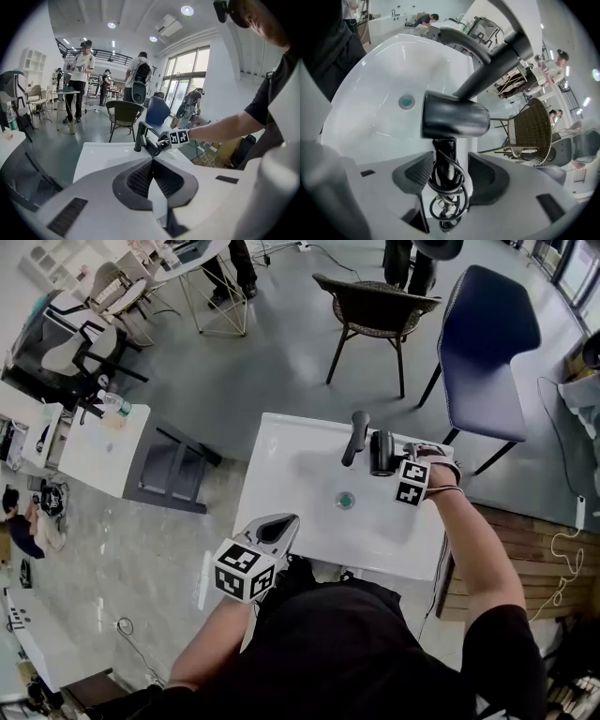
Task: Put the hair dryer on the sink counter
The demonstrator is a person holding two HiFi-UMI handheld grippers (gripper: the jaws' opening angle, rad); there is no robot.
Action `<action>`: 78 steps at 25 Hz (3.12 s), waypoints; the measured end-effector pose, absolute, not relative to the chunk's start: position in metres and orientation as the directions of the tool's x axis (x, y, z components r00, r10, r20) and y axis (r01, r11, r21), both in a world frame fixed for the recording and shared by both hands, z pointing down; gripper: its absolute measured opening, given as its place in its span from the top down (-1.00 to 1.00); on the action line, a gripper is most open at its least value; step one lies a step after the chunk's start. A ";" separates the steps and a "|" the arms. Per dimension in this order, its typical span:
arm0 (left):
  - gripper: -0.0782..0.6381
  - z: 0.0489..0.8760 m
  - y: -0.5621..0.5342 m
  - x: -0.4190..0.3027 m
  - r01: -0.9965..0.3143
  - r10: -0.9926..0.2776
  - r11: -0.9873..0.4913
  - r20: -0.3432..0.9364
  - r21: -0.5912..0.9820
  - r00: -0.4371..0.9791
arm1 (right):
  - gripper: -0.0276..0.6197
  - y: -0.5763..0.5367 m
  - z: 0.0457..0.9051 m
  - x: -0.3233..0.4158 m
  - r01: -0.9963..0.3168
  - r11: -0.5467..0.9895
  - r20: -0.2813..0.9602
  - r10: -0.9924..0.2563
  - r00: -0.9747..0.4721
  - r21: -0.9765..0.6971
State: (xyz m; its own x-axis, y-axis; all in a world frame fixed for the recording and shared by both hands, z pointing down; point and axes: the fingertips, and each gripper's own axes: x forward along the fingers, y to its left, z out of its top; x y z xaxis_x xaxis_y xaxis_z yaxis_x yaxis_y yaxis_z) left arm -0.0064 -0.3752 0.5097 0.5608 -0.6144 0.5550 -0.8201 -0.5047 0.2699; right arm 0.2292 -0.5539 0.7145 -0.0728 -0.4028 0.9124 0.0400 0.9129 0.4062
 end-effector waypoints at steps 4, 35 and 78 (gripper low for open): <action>0.78 0.506 -0.370 0.005 -0.813 -0.617 -0.519 0.543 0.262 0.569 | 0.26 -0.546 0.687 0.236 0.026 0.875 0.872 -0.478 -0.106 0.483; 0.78 0.465 -0.287 -0.041 -0.628 -0.514 -0.732 0.392 0.262 0.763 | 0.90 -0.283 0.478 0.075 -0.704 0.457 0.188 -0.751 -0.633 -0.544; 0.78 0.487 -0.176 -0.003 -0.582 -0.435 -0.768 0.449 0.267 0.780 | 0.90 -0.160 0.488 0.062 -0.764 0.547 0.277 -0.718 -0.638 -0.341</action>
State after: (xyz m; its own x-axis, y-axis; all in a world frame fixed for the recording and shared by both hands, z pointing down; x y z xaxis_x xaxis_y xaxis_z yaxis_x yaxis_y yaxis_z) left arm -0.0031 -0.1758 0.4872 0.7802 -0.4354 0.4491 -0.5822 -0.7681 0.2666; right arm 0.0621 -0.1602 0.4878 -0.6381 -0.7184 0.2770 -0.7643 0.5475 -0.3407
